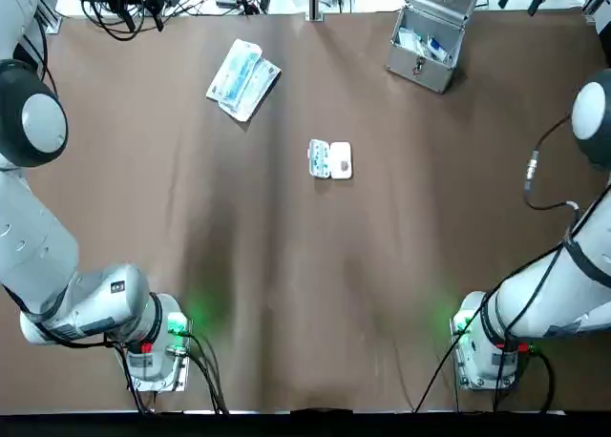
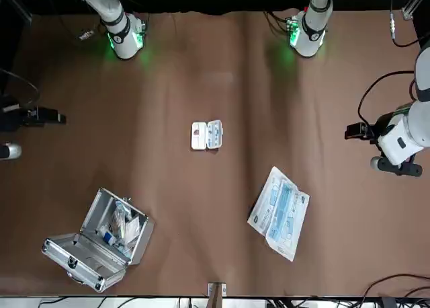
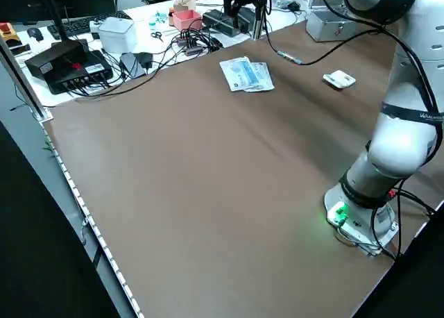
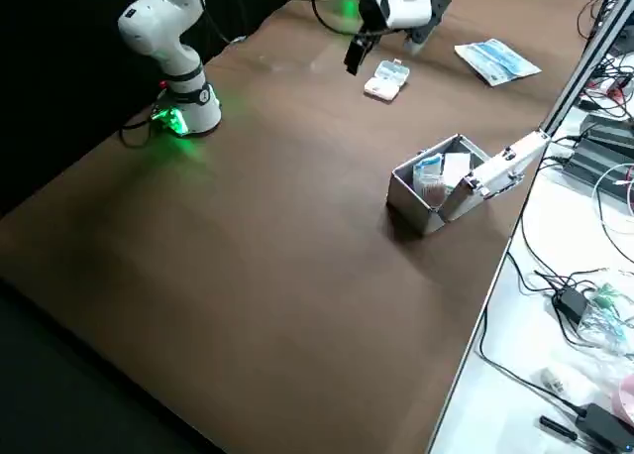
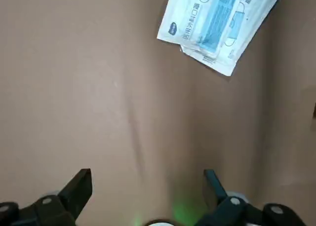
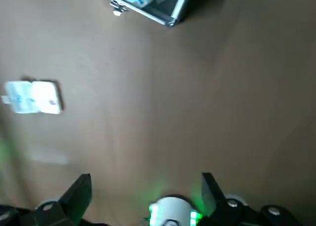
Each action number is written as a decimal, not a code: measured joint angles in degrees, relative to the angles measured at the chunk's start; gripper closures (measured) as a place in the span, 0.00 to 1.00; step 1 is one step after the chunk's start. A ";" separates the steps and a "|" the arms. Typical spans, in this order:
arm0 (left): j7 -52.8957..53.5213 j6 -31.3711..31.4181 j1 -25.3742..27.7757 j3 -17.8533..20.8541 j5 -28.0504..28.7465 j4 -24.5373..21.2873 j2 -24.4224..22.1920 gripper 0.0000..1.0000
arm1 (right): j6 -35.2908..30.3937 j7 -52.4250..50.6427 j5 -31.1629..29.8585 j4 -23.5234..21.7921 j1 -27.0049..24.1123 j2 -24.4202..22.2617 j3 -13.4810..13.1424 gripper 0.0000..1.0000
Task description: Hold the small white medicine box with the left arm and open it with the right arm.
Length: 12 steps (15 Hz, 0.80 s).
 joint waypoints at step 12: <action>-1.28 -1.90 0.22 0.40 1.80 -0.01 -5.13 0.00 | 4.00 1.61 -9.04 -2.84 -3.09 -12.41 10.51 0.02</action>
